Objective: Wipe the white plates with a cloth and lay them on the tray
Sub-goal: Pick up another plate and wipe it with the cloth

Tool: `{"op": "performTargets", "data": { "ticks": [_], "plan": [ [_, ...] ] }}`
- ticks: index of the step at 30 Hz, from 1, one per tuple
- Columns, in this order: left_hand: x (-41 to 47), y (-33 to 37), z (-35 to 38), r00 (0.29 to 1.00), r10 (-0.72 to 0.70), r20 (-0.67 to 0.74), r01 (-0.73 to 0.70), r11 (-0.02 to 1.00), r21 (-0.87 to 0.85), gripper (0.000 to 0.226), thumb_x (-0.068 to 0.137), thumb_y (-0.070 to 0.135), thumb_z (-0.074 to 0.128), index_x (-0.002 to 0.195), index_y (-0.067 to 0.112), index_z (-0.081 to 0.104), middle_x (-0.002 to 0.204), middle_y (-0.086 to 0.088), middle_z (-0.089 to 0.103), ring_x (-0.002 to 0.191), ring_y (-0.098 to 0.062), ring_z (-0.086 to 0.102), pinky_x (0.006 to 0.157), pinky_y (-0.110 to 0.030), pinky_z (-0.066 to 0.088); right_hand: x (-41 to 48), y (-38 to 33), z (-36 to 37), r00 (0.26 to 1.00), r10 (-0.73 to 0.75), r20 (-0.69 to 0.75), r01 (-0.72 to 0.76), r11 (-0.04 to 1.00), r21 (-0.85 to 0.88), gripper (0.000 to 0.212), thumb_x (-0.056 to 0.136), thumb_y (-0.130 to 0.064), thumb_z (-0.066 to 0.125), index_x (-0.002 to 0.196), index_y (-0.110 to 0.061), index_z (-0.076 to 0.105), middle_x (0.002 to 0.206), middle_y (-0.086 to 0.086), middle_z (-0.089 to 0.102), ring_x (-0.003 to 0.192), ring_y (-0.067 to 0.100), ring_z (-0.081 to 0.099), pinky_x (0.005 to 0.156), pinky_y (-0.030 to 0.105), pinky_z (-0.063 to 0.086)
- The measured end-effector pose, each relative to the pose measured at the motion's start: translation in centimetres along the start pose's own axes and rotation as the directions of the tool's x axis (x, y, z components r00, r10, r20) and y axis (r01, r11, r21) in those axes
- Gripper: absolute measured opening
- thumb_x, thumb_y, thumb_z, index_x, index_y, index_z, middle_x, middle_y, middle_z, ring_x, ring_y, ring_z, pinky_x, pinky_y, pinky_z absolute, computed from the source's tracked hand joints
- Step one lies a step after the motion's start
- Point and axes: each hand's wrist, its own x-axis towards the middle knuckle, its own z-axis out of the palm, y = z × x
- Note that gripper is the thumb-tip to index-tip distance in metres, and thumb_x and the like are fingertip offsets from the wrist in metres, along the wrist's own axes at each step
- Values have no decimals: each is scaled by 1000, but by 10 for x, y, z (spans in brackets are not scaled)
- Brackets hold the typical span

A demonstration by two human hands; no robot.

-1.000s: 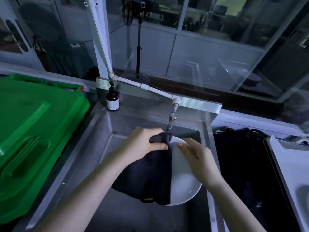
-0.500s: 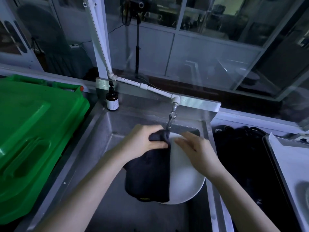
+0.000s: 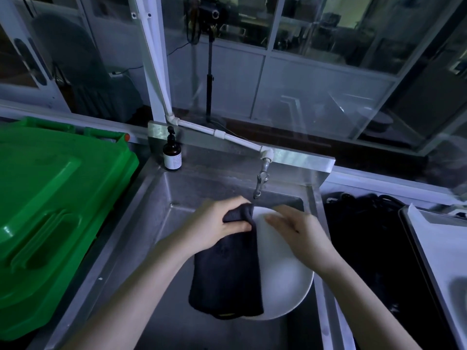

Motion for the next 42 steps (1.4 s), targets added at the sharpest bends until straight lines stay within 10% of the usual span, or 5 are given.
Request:
{"op": "performTargets", "data": {
  "ticks": [10,21,28,37,42],
  "plan": [
    [-16,-2,46,655,-616,-439,189,695,-694,6,93,20,65,97,24,66,89,15,72,88,-5,69,79,-29,54,-6,10,36,712,625,-320,-180,603,777,26,98,-30,56,76,-20,66,74,1,59,74,19,54,66,34,44],
    [-2,0,10,976,-83,-203,55,988,-142,34,83,9,77,115,16,69,93,35,64,93,26,54,81,2,34,21,5,-12,999,21,35,-20,1000,-17,36,95,-27,66,63,-27,48,58,-8,44,58,4,40,57,21,33],
    [-13,-11,18,882,-345,-322,136,839,-526,25,93,10,65,115,22,65,100,15,74,100,0,66,83,-10,47,7,24,3,868,354,-349,-179,878,444,46,98,-31,60,80,11,55,67,6,41,64,17,37,60,31,29],
    [0,-1,3,994,-47,-98,38,995,-88,30,84,17,77,110,30,68,93,39,65,93,23,56,80,2,34,10,8,0,993,8,-122,-12,999,-34,48,94,-28,67,57,-25,36,49,-10,35,50,4,34,50,16,29],
    [-11,-7,12,891,-299,-343,152,907,-394,34,90,15,69,122,28,64,109,22,71,109,8,60,93,-10,43,4,24,0,891,292,-348,-167,923,347,46,97,-33,61,78,8,55,63,-1,43,62,11,39,59,31,31]
  ]
}}
